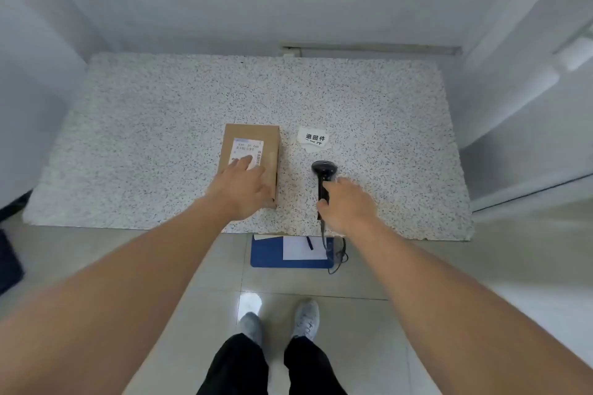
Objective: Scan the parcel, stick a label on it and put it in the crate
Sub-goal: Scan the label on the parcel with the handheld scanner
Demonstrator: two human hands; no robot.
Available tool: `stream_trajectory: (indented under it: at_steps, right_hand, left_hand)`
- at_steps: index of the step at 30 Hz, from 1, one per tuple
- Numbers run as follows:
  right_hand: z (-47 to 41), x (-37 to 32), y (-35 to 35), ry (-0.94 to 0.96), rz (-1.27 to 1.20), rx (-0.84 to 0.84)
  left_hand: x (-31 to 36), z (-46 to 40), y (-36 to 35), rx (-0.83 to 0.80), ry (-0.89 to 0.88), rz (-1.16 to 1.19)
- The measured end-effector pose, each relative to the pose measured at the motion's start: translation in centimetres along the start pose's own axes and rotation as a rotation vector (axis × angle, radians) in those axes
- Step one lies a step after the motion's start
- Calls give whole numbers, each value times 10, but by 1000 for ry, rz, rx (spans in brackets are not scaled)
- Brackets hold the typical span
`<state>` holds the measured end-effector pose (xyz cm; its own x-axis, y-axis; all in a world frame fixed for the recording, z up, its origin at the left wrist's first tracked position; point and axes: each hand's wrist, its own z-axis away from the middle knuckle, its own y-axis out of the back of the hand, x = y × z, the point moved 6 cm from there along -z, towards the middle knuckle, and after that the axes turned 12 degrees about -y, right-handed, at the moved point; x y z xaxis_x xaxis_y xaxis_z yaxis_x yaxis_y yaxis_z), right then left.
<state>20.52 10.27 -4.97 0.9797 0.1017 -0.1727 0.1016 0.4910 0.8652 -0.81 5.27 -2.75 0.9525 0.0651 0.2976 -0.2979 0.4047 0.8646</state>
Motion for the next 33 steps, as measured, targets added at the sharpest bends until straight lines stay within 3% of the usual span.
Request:
stream_trajectory:
  at_steps: [13, 17, 22, 33]
  right_hand:
    - [-54, -8, -55, -183, -90, -136]
    - [-62, -10, -66, -237, -183, -96]
    - [-65, -12, -70, -322, -222, -20]
    - [-67, -10, -60, -562, -527, 12]
  left_hand:
    - [-58, -40, -37, 59, 58, -19]
    - [-72, -41, -42, 155, 113, 110]
    - [-92, -41, -49, 170, 318, 464]
    - [-89, -41, -54, 206, 245, 814]
